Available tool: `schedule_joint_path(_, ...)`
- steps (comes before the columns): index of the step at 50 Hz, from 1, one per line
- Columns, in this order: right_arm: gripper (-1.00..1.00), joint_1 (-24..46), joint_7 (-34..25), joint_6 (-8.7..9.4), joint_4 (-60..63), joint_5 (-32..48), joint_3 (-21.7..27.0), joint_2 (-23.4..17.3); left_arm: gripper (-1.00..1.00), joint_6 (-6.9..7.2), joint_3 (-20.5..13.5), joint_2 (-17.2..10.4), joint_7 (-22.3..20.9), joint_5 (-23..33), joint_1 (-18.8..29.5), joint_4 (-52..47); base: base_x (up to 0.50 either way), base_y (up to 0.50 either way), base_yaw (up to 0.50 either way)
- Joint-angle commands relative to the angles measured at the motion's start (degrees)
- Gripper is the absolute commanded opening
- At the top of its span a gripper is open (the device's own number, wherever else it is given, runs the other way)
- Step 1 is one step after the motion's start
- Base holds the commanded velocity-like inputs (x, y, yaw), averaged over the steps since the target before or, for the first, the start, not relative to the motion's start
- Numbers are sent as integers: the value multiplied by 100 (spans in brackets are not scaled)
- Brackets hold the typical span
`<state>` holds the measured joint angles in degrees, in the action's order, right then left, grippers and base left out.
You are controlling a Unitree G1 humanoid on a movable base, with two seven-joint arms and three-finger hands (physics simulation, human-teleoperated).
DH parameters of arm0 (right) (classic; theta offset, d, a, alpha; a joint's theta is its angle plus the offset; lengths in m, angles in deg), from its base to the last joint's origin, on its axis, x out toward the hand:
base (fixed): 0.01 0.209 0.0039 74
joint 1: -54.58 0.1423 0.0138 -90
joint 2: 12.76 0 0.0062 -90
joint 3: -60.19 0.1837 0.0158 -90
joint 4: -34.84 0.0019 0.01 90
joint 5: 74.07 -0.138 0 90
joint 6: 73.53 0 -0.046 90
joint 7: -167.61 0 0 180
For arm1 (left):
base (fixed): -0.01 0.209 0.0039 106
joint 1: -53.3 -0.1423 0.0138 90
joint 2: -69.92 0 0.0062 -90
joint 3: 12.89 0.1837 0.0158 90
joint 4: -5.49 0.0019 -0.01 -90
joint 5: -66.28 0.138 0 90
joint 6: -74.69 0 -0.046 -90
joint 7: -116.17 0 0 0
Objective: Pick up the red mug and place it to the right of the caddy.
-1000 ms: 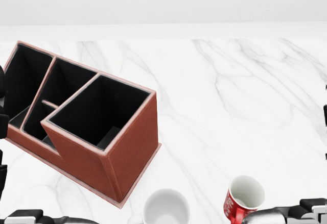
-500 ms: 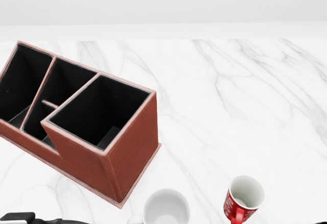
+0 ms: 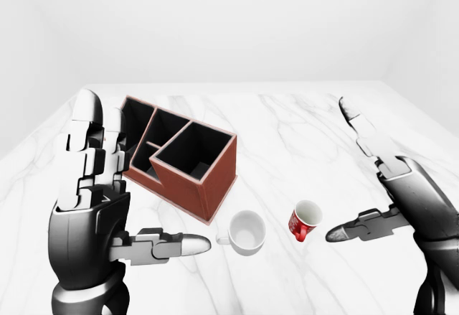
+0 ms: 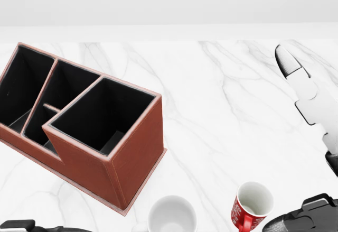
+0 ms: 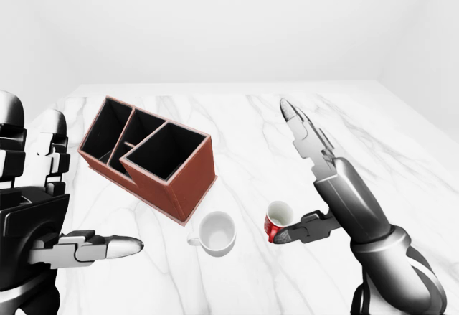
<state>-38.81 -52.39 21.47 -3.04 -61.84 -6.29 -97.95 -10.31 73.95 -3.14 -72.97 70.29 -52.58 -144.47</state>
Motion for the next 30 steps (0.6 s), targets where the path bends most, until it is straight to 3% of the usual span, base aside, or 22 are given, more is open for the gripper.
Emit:
schedule_joint_path(1, 100, -62, 0, 0, -307, 486, -100, 84, 100, 0, -20, -15, 18, -31, 2, -4, 0, 0, 0)
schedule_joint_path(22, 100, -1000, 0, 0, -1365, 955, -28, 719, 100, 0, -94, 25, -45, -27, -9, -4, 0, 0, 0)
schedule_joint_path(30, 100, -996, 0, 0, -1805, 1015, 145, 697, 100, 0, -47, 18, -26, 9, 12, -4, 0, 0, 0)
